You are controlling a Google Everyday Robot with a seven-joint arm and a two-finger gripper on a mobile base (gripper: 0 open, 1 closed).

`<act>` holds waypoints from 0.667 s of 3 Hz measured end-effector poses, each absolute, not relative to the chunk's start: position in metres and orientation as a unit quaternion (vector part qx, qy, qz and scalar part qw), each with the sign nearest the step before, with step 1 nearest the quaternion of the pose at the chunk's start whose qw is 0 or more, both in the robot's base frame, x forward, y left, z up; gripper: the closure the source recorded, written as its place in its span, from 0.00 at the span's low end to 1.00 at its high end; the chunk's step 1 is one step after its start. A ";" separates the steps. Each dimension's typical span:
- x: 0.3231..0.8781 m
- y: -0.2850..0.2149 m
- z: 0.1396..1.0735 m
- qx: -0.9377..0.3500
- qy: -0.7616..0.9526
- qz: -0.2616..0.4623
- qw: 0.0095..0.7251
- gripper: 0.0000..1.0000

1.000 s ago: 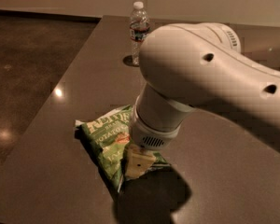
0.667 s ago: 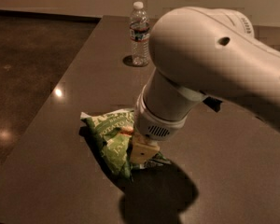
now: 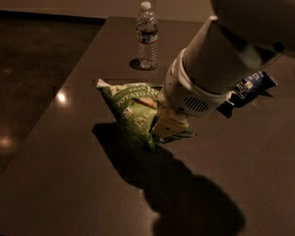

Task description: Pick green jalapeno chip bag

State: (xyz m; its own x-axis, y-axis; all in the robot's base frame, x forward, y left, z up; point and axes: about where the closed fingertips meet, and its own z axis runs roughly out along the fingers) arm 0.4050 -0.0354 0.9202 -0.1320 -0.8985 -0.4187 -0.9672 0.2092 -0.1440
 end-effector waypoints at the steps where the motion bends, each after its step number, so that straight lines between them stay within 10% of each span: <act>1: 0.403 -0.037 0.953 -0.632 0.734 0.080 0.236 1.00; 2: 0.403 -0.036 0.958 -0.634 0.731 0.078 0.240 1.00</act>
Offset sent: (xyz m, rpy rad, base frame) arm -0.0014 -0.0018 0.0299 0.0238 -0.0393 0.0244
